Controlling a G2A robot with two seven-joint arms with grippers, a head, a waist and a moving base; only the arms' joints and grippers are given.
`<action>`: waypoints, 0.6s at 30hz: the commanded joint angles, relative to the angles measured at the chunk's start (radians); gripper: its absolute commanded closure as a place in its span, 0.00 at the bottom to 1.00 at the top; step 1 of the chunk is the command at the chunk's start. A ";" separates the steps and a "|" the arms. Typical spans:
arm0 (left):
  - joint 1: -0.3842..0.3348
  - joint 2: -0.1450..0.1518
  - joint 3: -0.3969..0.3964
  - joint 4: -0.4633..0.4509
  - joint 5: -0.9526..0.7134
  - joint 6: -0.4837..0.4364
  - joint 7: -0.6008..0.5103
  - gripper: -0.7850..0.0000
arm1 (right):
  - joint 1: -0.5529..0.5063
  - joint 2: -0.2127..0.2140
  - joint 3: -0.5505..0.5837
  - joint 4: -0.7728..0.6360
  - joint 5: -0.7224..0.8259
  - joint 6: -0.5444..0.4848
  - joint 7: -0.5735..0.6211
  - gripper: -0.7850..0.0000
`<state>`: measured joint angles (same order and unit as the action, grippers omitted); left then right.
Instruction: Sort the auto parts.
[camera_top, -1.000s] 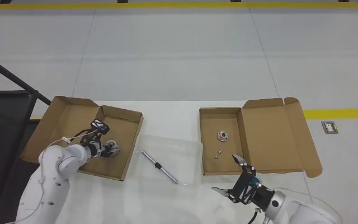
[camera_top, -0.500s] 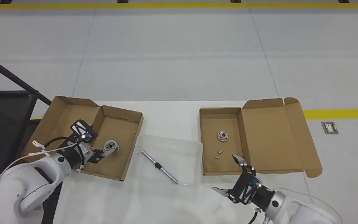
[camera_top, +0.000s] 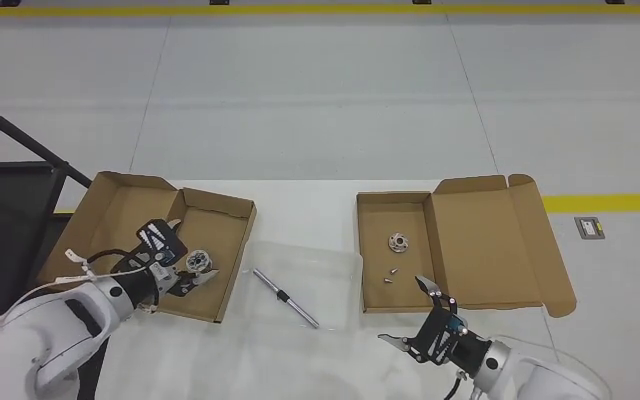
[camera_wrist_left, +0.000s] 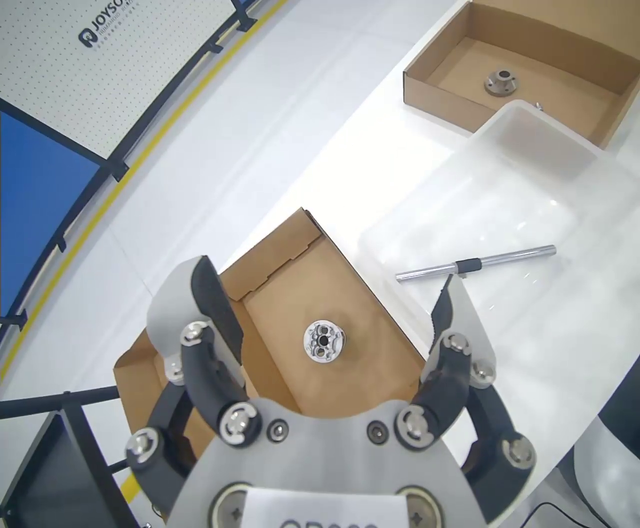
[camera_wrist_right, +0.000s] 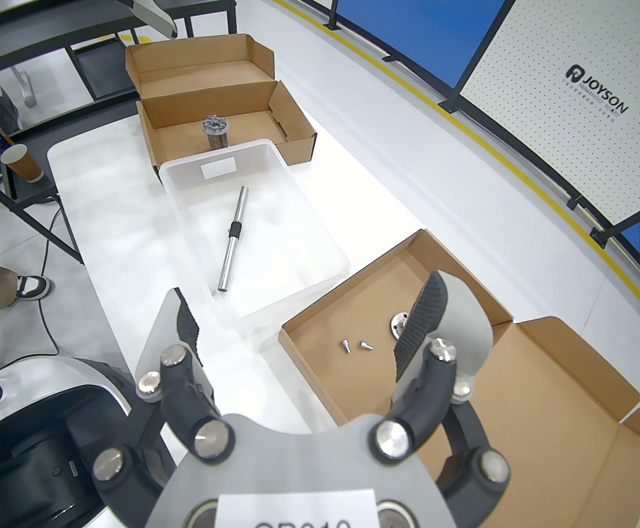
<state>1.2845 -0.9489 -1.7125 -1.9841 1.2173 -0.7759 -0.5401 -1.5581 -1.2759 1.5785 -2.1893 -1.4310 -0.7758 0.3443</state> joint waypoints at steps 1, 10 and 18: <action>-0.036 0.003 0.047 0.020 0.030 -0.076 0.030 0.00 | 0.000 0.000 0.000 0.000 0.000 0.000 0.000 0.00; -0.327 0.006 0.360 0.158 0.178 -0.236 0.018 0.00 | 0.000 0.000 0.000 0.000 0.000 0.000 0.000 0.00; -0.523 0.046 0.708 0.247 0.372 -0.236 0.137 0.00 | 0.000 0.000 0.000 0.000 0.000 0.000 0.000 0.00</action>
<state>0.7783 -0.9080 -1.0456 -1.7484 1.5741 -1.0122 -0.4305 -1.5581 -1.2759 1.5785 -2.1893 -1.4310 -0.7758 0.3443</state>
